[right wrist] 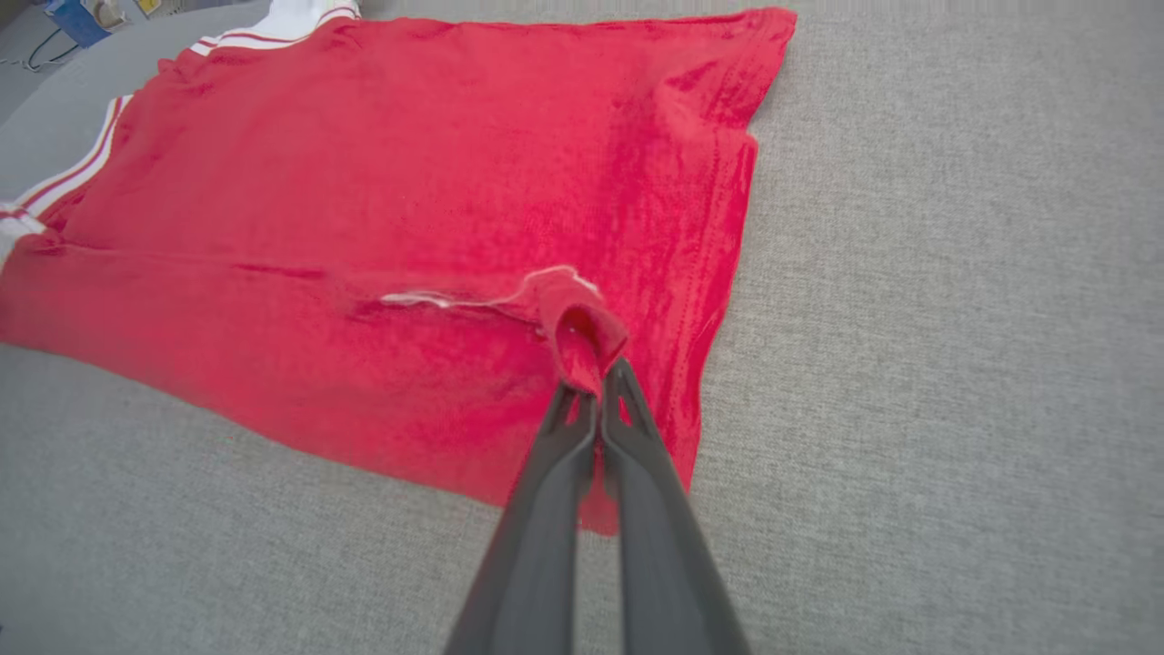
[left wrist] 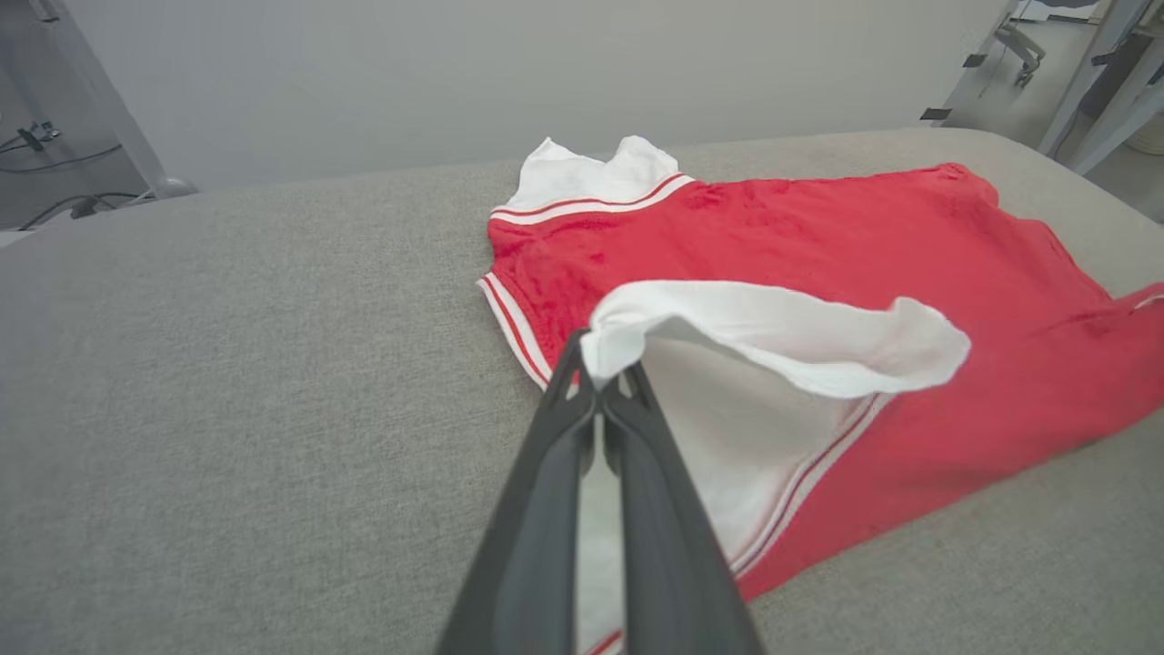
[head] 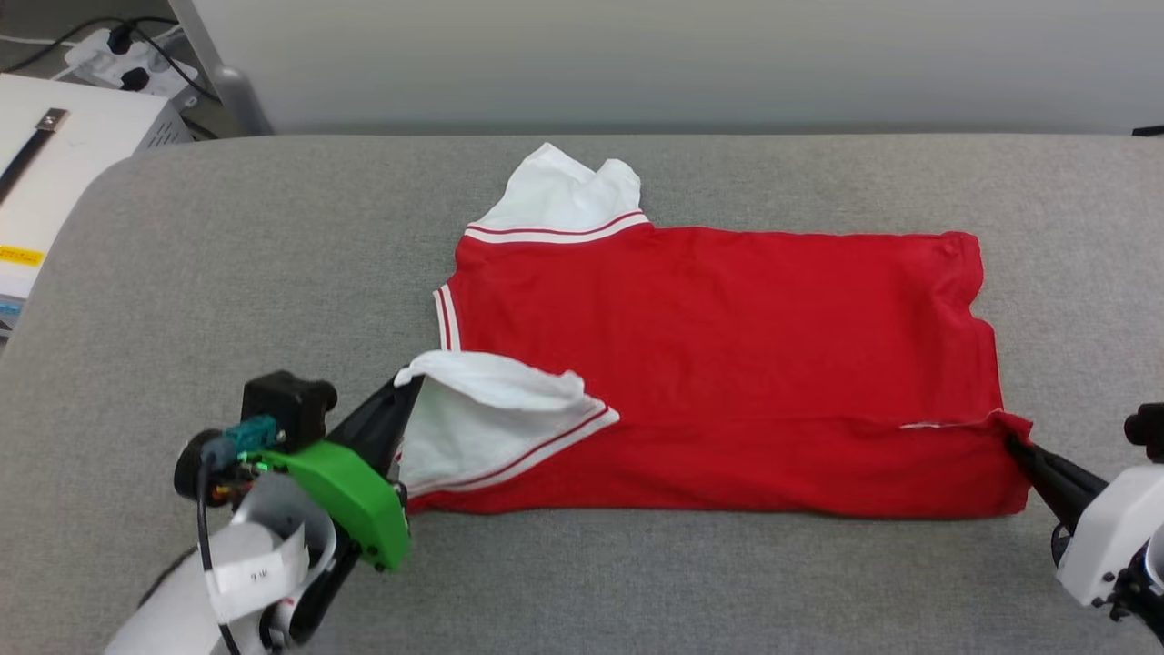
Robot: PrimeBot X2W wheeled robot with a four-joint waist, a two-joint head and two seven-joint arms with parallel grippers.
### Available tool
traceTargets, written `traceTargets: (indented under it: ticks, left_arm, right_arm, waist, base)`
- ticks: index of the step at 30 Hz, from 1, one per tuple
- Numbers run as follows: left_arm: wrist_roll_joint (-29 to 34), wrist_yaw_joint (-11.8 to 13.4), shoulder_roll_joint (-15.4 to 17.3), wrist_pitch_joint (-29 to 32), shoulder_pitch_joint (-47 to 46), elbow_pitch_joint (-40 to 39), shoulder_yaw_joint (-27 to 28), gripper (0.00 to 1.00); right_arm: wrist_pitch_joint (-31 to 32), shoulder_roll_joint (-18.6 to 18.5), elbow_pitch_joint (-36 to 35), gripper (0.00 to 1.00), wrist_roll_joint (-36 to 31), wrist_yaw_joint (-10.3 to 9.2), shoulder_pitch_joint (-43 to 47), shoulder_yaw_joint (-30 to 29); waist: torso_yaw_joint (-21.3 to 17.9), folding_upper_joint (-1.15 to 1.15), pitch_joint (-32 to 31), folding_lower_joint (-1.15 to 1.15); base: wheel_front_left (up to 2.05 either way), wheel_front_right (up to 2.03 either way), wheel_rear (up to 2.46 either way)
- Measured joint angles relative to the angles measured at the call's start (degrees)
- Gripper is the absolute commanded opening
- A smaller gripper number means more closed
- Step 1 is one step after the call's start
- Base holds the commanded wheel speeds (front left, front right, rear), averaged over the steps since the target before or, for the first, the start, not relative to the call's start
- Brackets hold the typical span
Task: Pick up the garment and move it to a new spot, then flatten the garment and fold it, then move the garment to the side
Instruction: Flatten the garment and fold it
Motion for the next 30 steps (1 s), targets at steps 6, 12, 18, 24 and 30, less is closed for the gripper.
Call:
traceTargets:
  ticks: [6, 12, 18, 24, 30]
  left_arm:
    - [1.41, -4.66, -1.19, 2.64, -11.45, 10.28, -1.05, 0.00]
    - [1.43, -6.91, -3.05, 3.08, -16.96, 20.00, -3.16, 0.00]
    - [1.30, -7.83, -5.73, 2.27, -20.18, 29.16, -6.54, 0.00]
    - [-0.93, -8.24, -7.32, -0.36, -22.90, 34.99, -9.16, 0.00]
    - [-3.65, -8.25, -7.64, -2.36, -24.10, 37.85, -12.26, 1.00]
  right_arm:
    - [2.98, 1.46, 1.35, 0.00, -0.98, 0.00, -7.19, -0.26]
    - [4.85, 2.88, 4.93, 0.00, -0.97, 0.00, -12.46, 1.74]
    - [5.04, 4.03, 10.17, 0.00, -1.01, 0.00, -15.73, 4.12]
    - [3.76, 4.72, 13.24, 0.00, -0.70, 0.00, -17.69, 6.68]
    - [0.43, 4.81, 14.44, 1.00, -0.04, 0.00, -17.97, 8.46]
  waist:
    - [-1.36, 0.00, 4.25, 0.00]
    - [-2.40, 0.00, 7.77, 0.01]
    - [-2.86, 0.00, 10.61, 0.01]
    - [-2.89, 0.00, 11.42, 0.01]
    - [-2.68, 0.00, 10.13, 0.01]
  base:
    - [0.00, 0.00, 0.00]
    - [0.00, 0.00, 0.00]
    - [0.00, 0.00, 0.00]
    - [0.00, 0.00, 0.00]
    - [0.00, 0.00, 0.00]
